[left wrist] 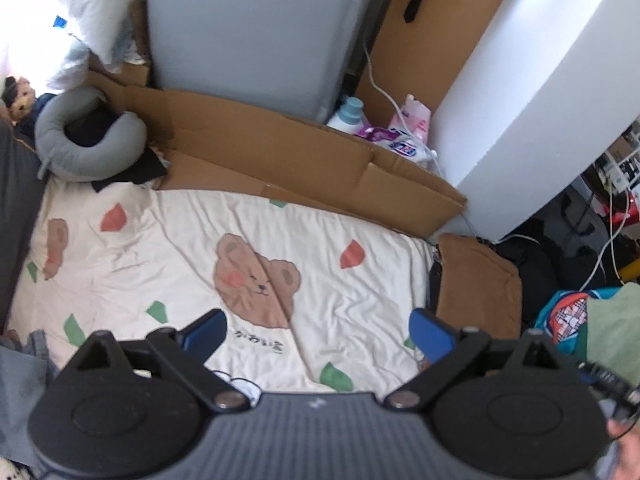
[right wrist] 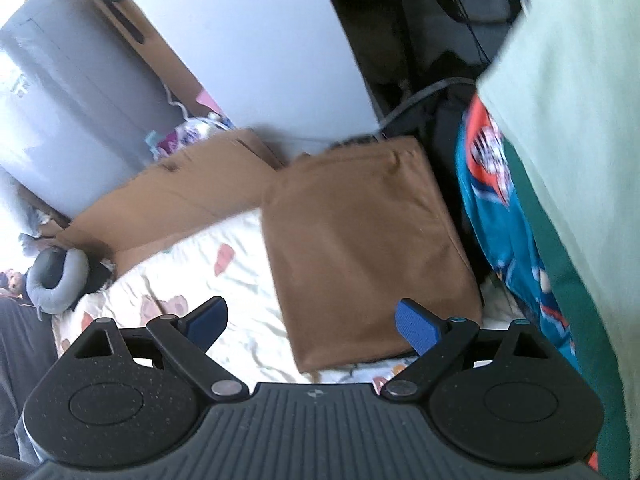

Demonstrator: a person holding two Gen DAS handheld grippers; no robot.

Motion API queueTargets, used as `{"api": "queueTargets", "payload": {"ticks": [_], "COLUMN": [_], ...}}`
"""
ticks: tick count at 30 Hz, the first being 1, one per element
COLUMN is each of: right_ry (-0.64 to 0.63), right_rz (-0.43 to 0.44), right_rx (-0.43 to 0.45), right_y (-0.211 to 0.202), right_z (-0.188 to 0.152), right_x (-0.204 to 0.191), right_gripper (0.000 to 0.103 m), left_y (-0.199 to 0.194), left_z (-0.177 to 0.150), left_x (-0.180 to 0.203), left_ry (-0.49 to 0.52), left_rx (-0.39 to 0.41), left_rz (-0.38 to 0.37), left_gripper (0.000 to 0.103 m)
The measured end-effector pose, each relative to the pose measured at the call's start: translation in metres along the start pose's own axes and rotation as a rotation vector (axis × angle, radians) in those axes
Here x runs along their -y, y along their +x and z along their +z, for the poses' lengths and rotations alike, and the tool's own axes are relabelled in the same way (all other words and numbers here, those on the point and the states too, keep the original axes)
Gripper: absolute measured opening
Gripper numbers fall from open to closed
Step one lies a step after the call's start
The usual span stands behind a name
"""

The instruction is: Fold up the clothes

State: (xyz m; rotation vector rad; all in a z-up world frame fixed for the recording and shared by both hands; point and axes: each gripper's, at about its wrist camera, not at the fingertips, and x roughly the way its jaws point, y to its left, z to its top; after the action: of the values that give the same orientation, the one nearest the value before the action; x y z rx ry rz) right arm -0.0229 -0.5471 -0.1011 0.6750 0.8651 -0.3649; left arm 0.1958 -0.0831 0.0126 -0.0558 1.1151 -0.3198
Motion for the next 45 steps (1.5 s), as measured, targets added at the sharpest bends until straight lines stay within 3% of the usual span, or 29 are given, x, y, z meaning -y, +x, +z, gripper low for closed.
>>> {"api": "queueTargets", "payload": {"ticks": [11,15,21,25,32,38,45], "right_ry": [-0.068,-0.097,-0.165,-0.24,-0.311,-0.387,-0.459], "right_rz": [-0.01,-0.002,0.094,0.152,0.182,0.149,0.12], "right_rx": [-0.007,0.0,0.006,0.012,-0.055,-0.13,-0.155], "right_y": [-0.05,-0.064,-0.089,-0.105,-0.096,-0.077,-0.066], "right_z": [0.045,0.053,0.064,0.063,0.039,-0.006,-0.045], "right_x": [-0.071,-0.101,-0.166,-0.216,-0.273,-0.294,-0.306], "right_gripper": [0.095,0.095,0.095,0.097,0.1,0.1,0.1], "left_y": [-0.044,-0.059,-0.073,-0.082,-0.091,-0.092,-0.085], "left_z": [-0.017,-0.025,-0.038,-0.049,-0.075,-0.106,-0.128], "left_x": [-0.04,-0.056,-0.085,-0.093,-0.104,-0.111,-0.102], "left_ry": [-0.06,-0.058,-0.154,-0.159,-0.188,-0.235,-0.248], "left_rx": [0.041,0.046,0.058,0.06,0.058,0.076,0.078], "left_rz": [-0.006,0.033,0.083,0.125,0.183,0.258,0.284], "left_gripper": [0.099,0.1,0.101,0.102,0.102,0.102,0.102]}}
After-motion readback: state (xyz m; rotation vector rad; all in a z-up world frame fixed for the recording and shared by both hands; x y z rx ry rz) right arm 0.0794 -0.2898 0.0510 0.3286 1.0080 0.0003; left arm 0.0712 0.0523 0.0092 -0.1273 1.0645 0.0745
